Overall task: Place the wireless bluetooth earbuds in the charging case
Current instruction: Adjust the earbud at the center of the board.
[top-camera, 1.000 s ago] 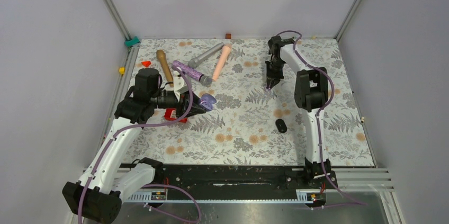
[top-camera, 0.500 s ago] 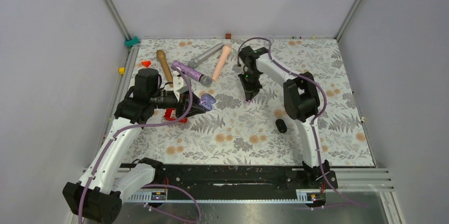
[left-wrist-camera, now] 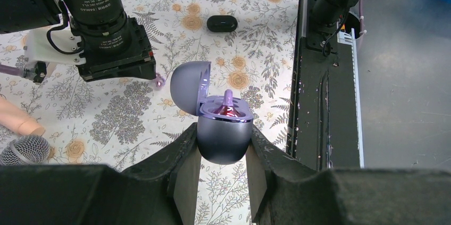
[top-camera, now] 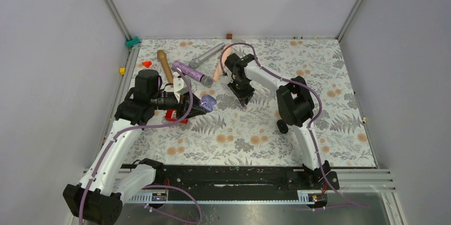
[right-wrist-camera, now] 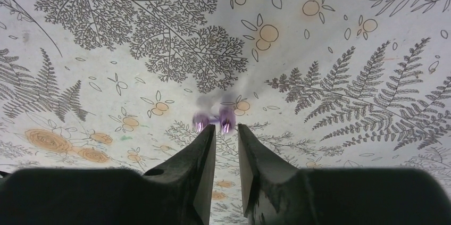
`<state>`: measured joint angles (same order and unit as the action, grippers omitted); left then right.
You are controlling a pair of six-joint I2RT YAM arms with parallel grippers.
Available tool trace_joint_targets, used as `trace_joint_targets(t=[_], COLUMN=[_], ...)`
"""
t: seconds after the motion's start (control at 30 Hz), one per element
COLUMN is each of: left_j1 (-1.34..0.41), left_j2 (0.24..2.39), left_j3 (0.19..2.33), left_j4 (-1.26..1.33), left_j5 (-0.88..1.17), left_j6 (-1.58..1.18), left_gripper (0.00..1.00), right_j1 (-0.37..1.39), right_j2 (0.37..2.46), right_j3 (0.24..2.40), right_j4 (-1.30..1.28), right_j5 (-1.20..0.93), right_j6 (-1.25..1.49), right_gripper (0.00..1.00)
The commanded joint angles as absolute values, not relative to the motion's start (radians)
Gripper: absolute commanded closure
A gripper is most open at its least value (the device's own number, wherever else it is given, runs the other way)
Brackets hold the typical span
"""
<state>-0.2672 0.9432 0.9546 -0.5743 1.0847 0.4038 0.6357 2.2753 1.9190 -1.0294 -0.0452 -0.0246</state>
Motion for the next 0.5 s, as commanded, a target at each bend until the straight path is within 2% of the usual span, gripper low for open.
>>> trace_joint_targets(t=[0.0, 0.2, 0.37, 0.47], left_j1=[-0.262, -0.262, -0.261, -0.259], left_j2=[0.93, 0.93, 0.929, 0.928], left_j3=[0.956, 0.954, 0.954, 0.953], left_j4=[-0.531, -0.531, -0.531, -0.531], left_j5=[1.128, 1.131, 1.134, 1.133], left_j6=[0.422, 0.423, 0.423, 0.425], left_gripper=[0.82, 0.82, 0.82, 0.81], right_j1=[0.647, 0.65, 0.632, 0.605], right_j2=[2.208, 2.157, 2.122, 2.123], right_j3=[1.946, 1.937, 1.93, 1.916], right_j4=[-1.033, -1.014, -1.014, -1.015], right_j5=[-0.005, -0.011, 0.003, -0.125], right_j6=[-0.08, -0.109, -0.027, 0.048], right_gripper=[0.69, 0.66, 0.68, 0.72])
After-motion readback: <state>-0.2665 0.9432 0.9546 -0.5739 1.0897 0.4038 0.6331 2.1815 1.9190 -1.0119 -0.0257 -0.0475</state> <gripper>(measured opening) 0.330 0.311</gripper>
